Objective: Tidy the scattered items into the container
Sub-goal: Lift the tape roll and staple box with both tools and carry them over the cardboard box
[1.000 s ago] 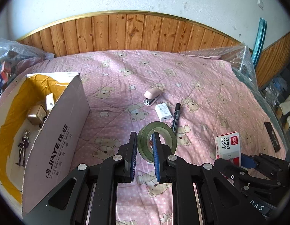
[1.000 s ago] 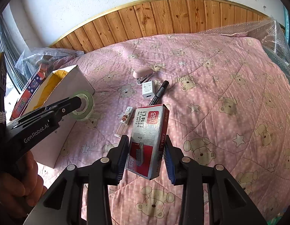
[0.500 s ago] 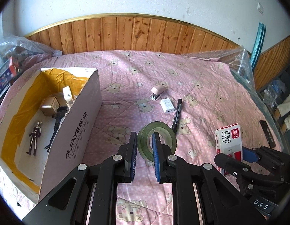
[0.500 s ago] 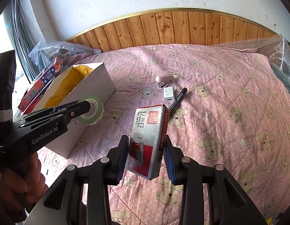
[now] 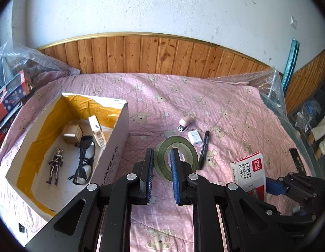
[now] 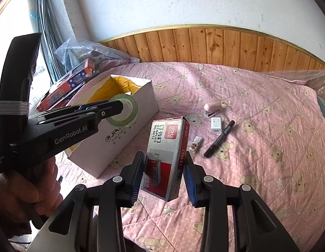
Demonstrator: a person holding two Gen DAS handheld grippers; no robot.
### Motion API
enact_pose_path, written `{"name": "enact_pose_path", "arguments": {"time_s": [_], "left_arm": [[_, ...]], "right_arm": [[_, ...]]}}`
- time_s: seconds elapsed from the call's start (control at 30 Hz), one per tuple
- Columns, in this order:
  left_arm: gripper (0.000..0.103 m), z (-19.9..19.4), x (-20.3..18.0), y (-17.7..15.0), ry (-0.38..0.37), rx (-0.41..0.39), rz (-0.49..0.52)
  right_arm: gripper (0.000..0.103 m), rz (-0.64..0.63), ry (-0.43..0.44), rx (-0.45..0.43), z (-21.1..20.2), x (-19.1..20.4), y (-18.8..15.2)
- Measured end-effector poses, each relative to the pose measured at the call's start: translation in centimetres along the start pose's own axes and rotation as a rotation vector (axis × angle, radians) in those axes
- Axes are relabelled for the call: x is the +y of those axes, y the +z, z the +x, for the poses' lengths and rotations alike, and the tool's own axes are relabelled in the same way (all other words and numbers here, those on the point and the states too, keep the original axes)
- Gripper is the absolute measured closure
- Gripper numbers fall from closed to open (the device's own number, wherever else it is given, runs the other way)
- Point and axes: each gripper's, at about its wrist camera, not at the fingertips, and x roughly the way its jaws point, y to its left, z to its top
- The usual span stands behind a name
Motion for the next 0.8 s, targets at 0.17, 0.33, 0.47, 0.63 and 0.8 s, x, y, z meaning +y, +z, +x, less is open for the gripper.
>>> {"name": "enact_pose_path", "arguments": {"time_s": [0.17, 0.33, 0.47, 0.63, 0.8], "left_arm": [[0.087, -0.8, 3.4, -0.3, 0.027, -0.019, -0.076], [0.087, -1.2, 7.1, -1.0, 0.061, -0.019, -0.15], [0.087, -1.4, 9.8, -1.0, 0.09, -0.027, -0.189], [0.087, -2.0, 12.2, -0.6, 0.106, -0.052, -0.221], [0.087, -2.4, 14.2, -0.1, 0.107, -0.071, -0.255]], "right_arm": [[0.065, -0.041, 0.048, 0.025, 1.6, 2.4, 0.6], [0.065, -0.076, 0.095, 0.044, 3.2, 4.7, 1.5], [0.066, -0.107, 0.116, 0.047, 4.0, 6.4, 2.6], [0.065, -0.134, 0.127, 0.056, 5.0, 7.7, 3.8], [0.065, -0.157, 0.143, 0.058, 5.8, 9.2, 5.2]]}}
